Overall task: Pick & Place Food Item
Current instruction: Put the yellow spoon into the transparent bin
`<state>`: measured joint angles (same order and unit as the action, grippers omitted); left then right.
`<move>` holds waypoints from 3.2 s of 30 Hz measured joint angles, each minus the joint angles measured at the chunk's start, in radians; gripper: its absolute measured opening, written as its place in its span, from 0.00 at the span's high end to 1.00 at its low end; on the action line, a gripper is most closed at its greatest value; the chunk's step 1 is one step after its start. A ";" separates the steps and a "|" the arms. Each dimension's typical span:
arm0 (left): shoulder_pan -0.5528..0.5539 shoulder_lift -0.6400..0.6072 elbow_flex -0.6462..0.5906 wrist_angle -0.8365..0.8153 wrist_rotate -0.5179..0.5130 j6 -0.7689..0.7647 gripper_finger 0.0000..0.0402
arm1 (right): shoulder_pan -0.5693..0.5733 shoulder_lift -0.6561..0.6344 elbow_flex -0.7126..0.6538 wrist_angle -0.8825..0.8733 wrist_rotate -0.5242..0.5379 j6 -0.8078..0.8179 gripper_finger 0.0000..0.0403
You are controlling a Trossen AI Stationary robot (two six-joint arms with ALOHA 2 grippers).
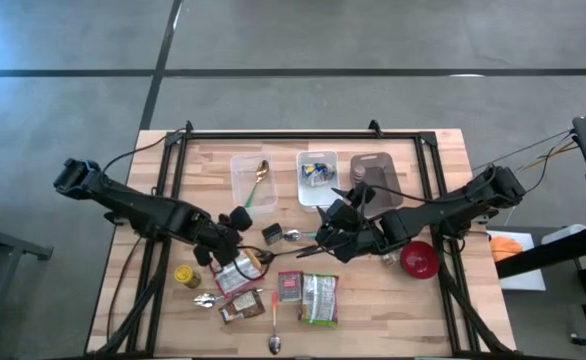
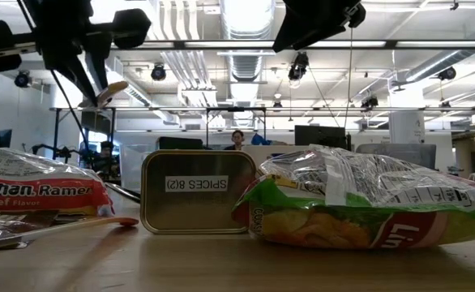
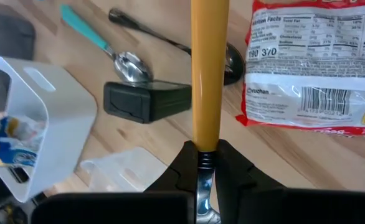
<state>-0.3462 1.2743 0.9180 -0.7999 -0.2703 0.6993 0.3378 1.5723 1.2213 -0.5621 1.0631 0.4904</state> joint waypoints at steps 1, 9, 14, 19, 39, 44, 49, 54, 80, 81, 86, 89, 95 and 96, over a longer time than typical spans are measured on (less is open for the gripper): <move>0.000 0.000 -0.001 0.000 0.000 0.018 0.95 | 0.000 0.000 0.000 0.000 0.000 0.000 0.27; 0.000 0.000 -0.002 0.003 0.017 0.158 0.95 | 0.000 0.000 0.000 0.000 0.000 0.000 0.27; 0.000 -0.002 -0.002 0.010 0.018 0.255 0.95 | 0.000 0.000 0.000 0.000 0.000 0.000 0.27; 0.001 -0.002 -0.001 0.016 0.005 0.318 0.95 | 0.000 0.000 0.000 0.000 0.000 0.000 0.27; 0.245 -0.004 0.125 -0.170 0.189 0.571 0.96 | 0.000 0.000 0.000 0.000 0.000 0.000 0.27; 0.293 -0.003 0.123 -0.173 0.234 0.689 0.96 | 0.000 0.000 0.000 0.000 0.000 0.000 0.27; 0.364 -0.003 0.124 -0.183 0.221 0.782 0.96 | 0.000 0.000 0.000 0.000 0.000 0.000 0.27; 0.463 -0.003 0.124 -0.181 0.257 0.890 0.96 | 0.000 0.000 0.000 0.000 0.000 0.000 0.27; 0.780 0.305 0.424 -0.352 0.369 1.394 0.96 | 0.000 0.000 0.000 0.001 0.000 0.000 0.27; 0.789 0.338 0.445 -0.376 0.370 1.419 0.96 | 0.000 0.000 0.000 0.001 0.000 0.000 0.27; 0.836 0.446 0.517 -0.444 0.432 1.579 0.96 | 0.000 0.000 0.000 0.001 0.000 0.000 0.27; 0.853 0.457 0.524 -0.447 0.440 1.664 0.96 | 0.000 0.000 0.000 0.002 0.000 0.000 0.27; 0.882 0.457 0.523 -0.443 0.469 1.804 0.96 | 0.000 0.000 0.000 0.002 0.000 0.000 0.27; 0.885 0.457 0.521 -0.436 0.477 1.804 0.96 | 0.000 0.000 0.000 0.002 0.000 0.000 0.27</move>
<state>0.5387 1.7318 1.4386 -1.2359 0.2064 2.5038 0.3378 1.5726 1.2209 -0.5602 1.0634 0.4904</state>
